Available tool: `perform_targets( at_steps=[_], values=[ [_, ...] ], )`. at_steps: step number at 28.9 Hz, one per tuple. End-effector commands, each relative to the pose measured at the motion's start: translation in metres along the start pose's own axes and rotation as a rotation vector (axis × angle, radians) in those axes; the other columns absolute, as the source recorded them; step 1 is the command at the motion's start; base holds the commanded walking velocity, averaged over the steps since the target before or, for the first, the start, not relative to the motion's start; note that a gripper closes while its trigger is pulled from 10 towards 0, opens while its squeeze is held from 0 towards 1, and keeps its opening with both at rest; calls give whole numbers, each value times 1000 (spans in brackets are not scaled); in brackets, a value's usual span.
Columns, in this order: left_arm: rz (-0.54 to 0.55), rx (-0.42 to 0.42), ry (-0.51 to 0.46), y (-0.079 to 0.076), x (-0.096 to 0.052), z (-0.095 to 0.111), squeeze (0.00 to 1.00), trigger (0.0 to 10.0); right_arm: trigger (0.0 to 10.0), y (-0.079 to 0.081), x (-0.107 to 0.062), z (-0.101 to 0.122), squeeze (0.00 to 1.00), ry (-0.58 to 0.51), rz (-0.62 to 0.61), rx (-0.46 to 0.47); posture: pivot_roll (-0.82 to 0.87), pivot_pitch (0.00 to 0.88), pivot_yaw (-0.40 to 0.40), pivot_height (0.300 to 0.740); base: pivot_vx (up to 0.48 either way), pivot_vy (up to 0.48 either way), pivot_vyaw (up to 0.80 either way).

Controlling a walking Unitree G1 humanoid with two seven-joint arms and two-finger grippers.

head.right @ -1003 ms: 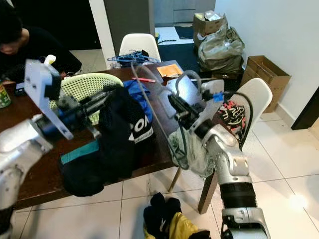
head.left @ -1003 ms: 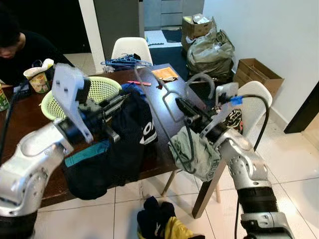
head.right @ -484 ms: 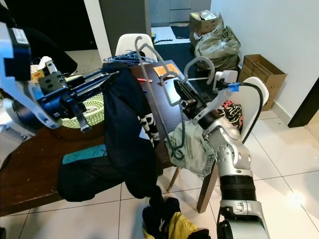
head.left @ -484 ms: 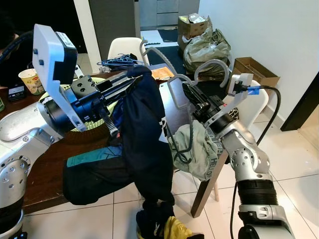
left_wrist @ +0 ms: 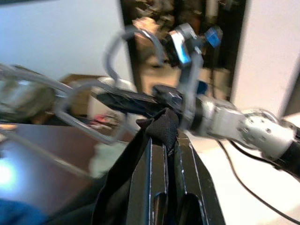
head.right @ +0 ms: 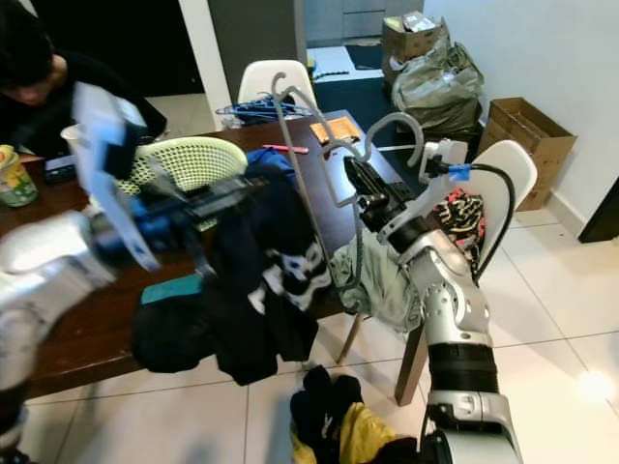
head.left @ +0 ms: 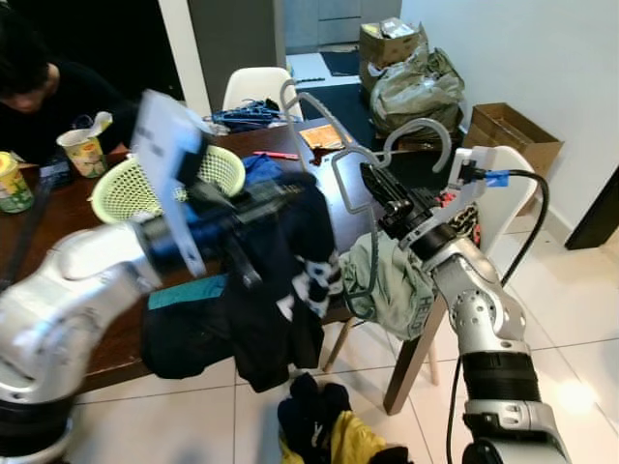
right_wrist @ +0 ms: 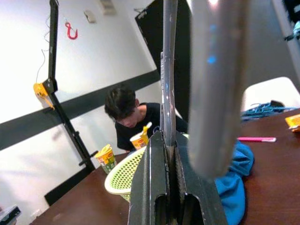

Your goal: Hang hanger

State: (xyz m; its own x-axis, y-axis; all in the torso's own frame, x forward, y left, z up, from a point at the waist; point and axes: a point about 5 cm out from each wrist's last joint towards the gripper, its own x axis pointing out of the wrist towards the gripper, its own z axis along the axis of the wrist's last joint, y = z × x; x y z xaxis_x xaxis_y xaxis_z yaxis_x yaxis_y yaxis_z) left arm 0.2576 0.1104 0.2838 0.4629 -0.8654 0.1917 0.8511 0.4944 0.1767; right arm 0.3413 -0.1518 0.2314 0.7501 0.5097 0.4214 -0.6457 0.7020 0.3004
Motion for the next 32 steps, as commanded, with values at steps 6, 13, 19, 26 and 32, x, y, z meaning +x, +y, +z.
perform_targets(
  at_steps=[6, 13, 19, 26, 32],
  values=[
    [-34, -18, 9, -2, 11, -8, 0, 10000, 10000, -3, -5, 8, 0, -36, -14, 37, 7, 0, 94, 740, -369, 0, 0],
    [-41, -29, -7, -3, 15, -9, 0, 10000, 10000, -6, -5, 13, 0, -42, -25, 41, 0, 0, 93, 740, -369, 0, -457],
    [-46, -38, -19, -7, 17, -10, 0, 10000, 10000, -5, -7, 14, 0, -39, -33, 42, -4, 0, 92, 740, -374, 0, -800],
    [-31, -51, -9, -6, 15, -16, 0, 10000, 10000, -6, -11, 13, 0, -24, -54, 38, -11, 0, 93, 740, -379, 0, -800],
    [17, -12, 34, 2, 11, -28, 0, 10000, 10000, -8, -15, 13, 0, -7, -79, 26, -17, 0, 91, 740, -365, 0, -800]
  ],
)
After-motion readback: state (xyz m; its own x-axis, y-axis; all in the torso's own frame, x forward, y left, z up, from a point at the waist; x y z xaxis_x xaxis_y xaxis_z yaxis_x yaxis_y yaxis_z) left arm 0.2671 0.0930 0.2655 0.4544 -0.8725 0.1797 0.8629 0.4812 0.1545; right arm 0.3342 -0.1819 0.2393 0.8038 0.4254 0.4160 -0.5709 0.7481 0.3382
